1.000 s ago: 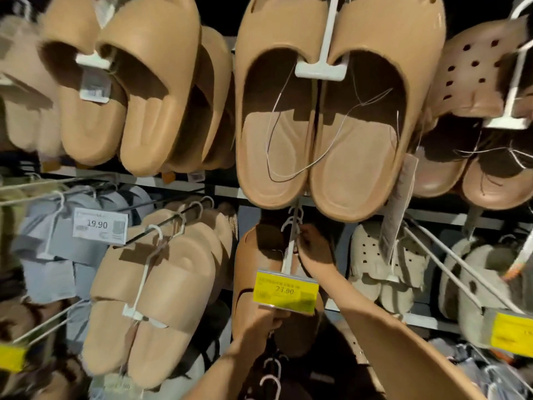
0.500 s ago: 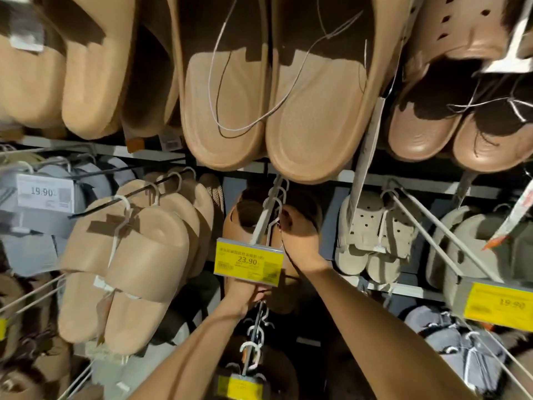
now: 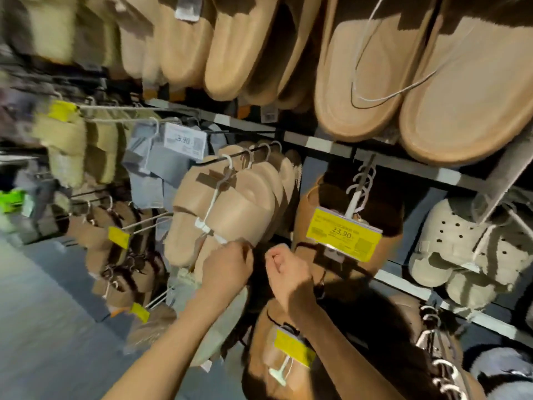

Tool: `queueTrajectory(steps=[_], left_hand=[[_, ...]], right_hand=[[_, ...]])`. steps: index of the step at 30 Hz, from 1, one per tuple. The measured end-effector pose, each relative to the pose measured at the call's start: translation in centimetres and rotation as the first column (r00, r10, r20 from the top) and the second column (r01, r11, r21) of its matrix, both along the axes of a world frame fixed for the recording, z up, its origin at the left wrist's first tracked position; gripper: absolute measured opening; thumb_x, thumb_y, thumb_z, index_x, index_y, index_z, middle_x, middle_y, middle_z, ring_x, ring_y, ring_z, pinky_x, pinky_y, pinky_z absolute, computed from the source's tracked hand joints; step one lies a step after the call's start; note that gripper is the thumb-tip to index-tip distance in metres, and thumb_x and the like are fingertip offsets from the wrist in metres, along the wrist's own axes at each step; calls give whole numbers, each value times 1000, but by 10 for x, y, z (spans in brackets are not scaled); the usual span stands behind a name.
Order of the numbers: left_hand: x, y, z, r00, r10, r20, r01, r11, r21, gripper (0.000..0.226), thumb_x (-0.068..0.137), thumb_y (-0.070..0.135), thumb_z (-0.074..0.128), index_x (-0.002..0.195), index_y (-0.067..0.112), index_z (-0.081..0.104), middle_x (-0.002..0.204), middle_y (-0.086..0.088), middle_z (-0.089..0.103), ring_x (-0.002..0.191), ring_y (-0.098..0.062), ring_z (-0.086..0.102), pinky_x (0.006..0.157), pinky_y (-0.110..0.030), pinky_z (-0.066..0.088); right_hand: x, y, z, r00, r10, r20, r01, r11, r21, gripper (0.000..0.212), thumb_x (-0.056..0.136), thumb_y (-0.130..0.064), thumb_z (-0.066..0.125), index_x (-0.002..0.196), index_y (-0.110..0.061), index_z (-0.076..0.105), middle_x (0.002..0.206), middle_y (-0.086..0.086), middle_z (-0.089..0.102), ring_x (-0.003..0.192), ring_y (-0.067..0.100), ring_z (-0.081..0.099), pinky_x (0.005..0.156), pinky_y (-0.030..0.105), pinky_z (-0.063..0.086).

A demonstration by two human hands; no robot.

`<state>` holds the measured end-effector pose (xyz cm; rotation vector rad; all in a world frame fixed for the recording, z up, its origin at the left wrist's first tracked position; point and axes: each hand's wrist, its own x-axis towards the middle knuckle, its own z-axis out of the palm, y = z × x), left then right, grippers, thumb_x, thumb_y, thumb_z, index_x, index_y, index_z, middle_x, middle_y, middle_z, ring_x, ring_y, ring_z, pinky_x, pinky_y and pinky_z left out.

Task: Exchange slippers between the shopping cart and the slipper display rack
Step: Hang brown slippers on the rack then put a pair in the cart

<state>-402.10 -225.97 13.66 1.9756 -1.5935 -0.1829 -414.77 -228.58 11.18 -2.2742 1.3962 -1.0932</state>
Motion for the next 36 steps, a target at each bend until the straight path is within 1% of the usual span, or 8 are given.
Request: queueTrajectory(steps=[2, 6, 9, 11, 15, 23, 31, 36], left_hand=[[39, 16, 3, 997, 82, 15, -82, 997, 4, 24, 93, 31, 44, 97, 14, 61, 98, -9, 68, 99, -29, 61, 83, -36, 50], [123, 62, 3, 961, 264, 83, -266, 964, 4, 23, 91, 30, 46, 96, 11, 59, 99, -15, 67, 96, -36, 62, 73, -39, 48], [190, 112, -1, 908, 407, 99, -414, 908, 61, 25, 91, 31, 47, 100, 11, 60, 103, -16, 67, 99, -38, 61, 75, -40, 49], [236, 153, -5, 860, 503, 91, -510, 853, 105, 24, 90, 29, 47, 102, 13, 60, 105, -16, 67, 101, -38, 61, 77, -40, 49], [319, 245, -12, 709, 688, 154, -705, 696, 137, 21, 89, 22, 47, 103, 14, 61, 107, -17, 65, 99, -38, 60, 77, -39, 49], [418, 391, -35, 444, 871, 211, -892, 409, 191, 27, 91, 29, 47, 109, 12, 57, 111, -16, 64, 105, -36, 60, 80, -40, 49], [518, 469, -56, 91, 966, 241, -970, 32, 239, 25, 92, 27, 45, 107, 12, 57, 109, -16, 63, 103, -36, 60, 80, -40, 49], [595, 468, -59, -60, 974, 218, -972, -107, 209, 21, 92, 22, 42, 98, 9, 58, 101, -17, 66, 94, -36, 61, 67, -36, 45]], right_hand=[[42, 13, 13, 991, 112, -67, -111, 994, 22, 20, 94, -29, 45, 100, -18, 61, 90, 7, 69, 87, 25, 64, 74, 34, 48], [129, 38, 27, 931, 333, -151, -348, 933, -86, 20, 95, -29, 44, 102, -17, 59, 96, 7, 68, 90, 29, 62, 73, 35, 45], [196, 70, 24, 893, 426, -148, -445, 883, -147, 19, 91, -29, 46, 91, -17, 61, 82, 7, 70, 75, 32, 65, 60, 38, 50], [240, 93, 21, 858, 484, -170, -511, 835, -202, 20, 86, -30, 45, 80, -18, 61, 66, 2, 67, 59, 28, 64, 46, 30, 46], [324, 130, 10, 772, 570, -282, -631, 739, -234, 12, 83, -22, 53, 76, -15, 59, 60, 0, 62, 49, 26, 60, 37, 25, 37], [488, 226, -7, 546, 796, -262, -837, 513, -190, 7, 86, -13, 61, 80, -10, 62, 64, 6, 65, 50, 29, 60, 41, 30, 43], [648, 259, -33, 336, 909, -246, -941, 331, -62, 15, 91, -18, 54, 91, -7, 64, 85, 13, 71, 74, 36, 67, 60, 38, 50], [758, 255, -35, 223, 933, -283, -972, 234, 4, 20, 93, -21, 50, 98, -7, 65, 93, 14, 72, 83, 34, 67, 67, 36, 49]])
